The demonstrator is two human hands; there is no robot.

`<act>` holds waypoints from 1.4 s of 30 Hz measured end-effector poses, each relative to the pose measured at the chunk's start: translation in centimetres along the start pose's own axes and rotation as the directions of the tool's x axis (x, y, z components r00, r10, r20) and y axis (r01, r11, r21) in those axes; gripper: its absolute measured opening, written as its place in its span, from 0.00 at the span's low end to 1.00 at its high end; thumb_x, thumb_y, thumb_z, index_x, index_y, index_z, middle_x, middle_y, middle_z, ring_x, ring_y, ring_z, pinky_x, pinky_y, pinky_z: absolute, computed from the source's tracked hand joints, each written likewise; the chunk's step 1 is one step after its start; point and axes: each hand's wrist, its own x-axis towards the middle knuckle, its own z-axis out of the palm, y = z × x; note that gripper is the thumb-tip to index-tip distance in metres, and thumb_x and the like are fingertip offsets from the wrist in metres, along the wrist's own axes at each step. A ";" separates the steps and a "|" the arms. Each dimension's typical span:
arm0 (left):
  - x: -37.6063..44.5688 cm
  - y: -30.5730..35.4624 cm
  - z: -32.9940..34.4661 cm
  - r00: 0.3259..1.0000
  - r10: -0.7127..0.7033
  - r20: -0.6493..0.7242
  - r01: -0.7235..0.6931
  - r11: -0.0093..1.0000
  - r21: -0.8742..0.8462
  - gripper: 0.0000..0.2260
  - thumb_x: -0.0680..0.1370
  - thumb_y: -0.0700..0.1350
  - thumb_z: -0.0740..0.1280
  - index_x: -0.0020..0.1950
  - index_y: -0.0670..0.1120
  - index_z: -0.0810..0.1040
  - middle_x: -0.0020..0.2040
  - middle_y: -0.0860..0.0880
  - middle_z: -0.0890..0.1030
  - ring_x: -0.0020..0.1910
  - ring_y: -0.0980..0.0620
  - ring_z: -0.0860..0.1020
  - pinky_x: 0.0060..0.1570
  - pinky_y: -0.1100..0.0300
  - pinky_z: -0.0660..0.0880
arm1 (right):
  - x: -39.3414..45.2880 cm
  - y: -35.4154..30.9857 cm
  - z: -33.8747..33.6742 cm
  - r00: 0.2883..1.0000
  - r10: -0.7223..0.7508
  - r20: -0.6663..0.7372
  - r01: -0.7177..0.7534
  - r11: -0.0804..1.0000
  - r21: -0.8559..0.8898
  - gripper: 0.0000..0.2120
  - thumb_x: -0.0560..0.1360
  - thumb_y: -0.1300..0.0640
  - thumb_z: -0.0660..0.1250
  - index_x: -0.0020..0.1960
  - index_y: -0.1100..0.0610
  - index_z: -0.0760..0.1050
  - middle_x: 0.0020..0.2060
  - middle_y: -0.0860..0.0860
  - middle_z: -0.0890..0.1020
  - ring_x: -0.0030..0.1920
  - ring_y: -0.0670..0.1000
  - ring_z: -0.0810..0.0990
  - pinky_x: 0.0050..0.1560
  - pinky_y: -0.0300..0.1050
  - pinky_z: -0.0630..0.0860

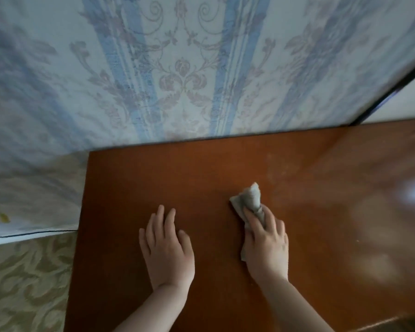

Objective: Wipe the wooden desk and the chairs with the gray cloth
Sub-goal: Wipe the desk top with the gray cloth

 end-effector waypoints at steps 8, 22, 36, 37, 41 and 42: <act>-1.8 6.0 2.7 0.947 0.315 0.062 -0.301 0.938 -0.172 0.18 0.79 0.48 0.55 0.68 0.49 0.73 0.72 0.48 0.70 0.72 0.47 0.65 0.72 0.44 0.58 | -1.9 -2.8 0.5 0.994 0.098 -0.050 -0.093 0.991 0.092 0.17 0.75 0.52 0.59 0.61 0.45 0.78 0.62 0.51 0.75 0.57 0.57 0.73 0.55 0.55 0.74; -4.3 9.6 4.4 0.917 0.378 0.128 -0.360 0.922 -0.143 0.20 0.76 0.38 0.64 0.68 0.46 0.73 0.74 0.47 0.67 0.74 0.46 0.61 0.74 0.44 0.52 | -5.1 3.1 -2.6 0.997 0.064 -0.035 -0.063 0.997 0.042 0.17 0.75 0.52 0.64 0.63 0.42 0.73 0.61 0.49 0.73 0.58 0.53 0.70 0.54 0.50 0.73; -11.2 17.1 8.1 0.872 0.443 0.208 -0.449 0.893 -0.018 0.20 0.76 0.48 0.64 0.68 0.46 0.73 0.72 0.45 0.70 0.72 0.44 0.65 0.71 0.42 0.60 | -3.4 11.0 -6.1 0.937 0.281 -0.210 -0.271 0.960 0.074 0.17 0.74 0.55 0.63 0.61 0.47 0.78 0.55 0.53 0.76 0.49 0.56 0.75 0.45 0.50 0.76; -11.2 17.1 8.2 0.868 0.457 0.193 -0.467 0.884 0.006 0.20 0.77 0.48 0.65 0.67 0.45 0.74 0.71 0.44 0.71 0.71 0.44 0.67 0.70 0.41 0.62 | -3.3 10.4 -5.5 0.961 0.221 -0.163 -0.210 0.974 0.082 0.17 0.74 0.53 0.62 0.62 0.46 0.76 0.55 0.52 0.75 0.50 0.55 0.74 0.46 0.50 0.76; -11.4 17.5 8.5 0.898 0.402 0.178 -0.411 0.911 0.017 0.17 0.82 0.47 0.56 0.70 0.48 0.71 0.72 0.47 0.69 0.73 0.46 0.63 0.72 0.44 0.59 | -3.4 15.5 -6.0 0.936 0.281 -0.210 -0.293 0.956 -0.026 0.19 0.71 0.55 0.71 0.62 0.47 0.78 0.53 0.53 0.76 0.49 0.57 0.76 0.45 0.51 0.75; -11.4 17.6 8.5 0.900 0.395 0.183 -0.405 0.914 0.020 0.18 0.82 0.48 0.56 0.71 0.48 0.71 0.73 0.48 0.68 0.73 0.46 0.62 0.73 0.44 0.58 | -4.1 17.3 -6.6 0.889 0.390 -0.240 -0.408 0.913 -0.027 0.19 0.72 0.55 0.71 0.62 0.48 0.78 0.53 0.54 0.76 0.50 0.58 0.76 0.46 0.52 0.74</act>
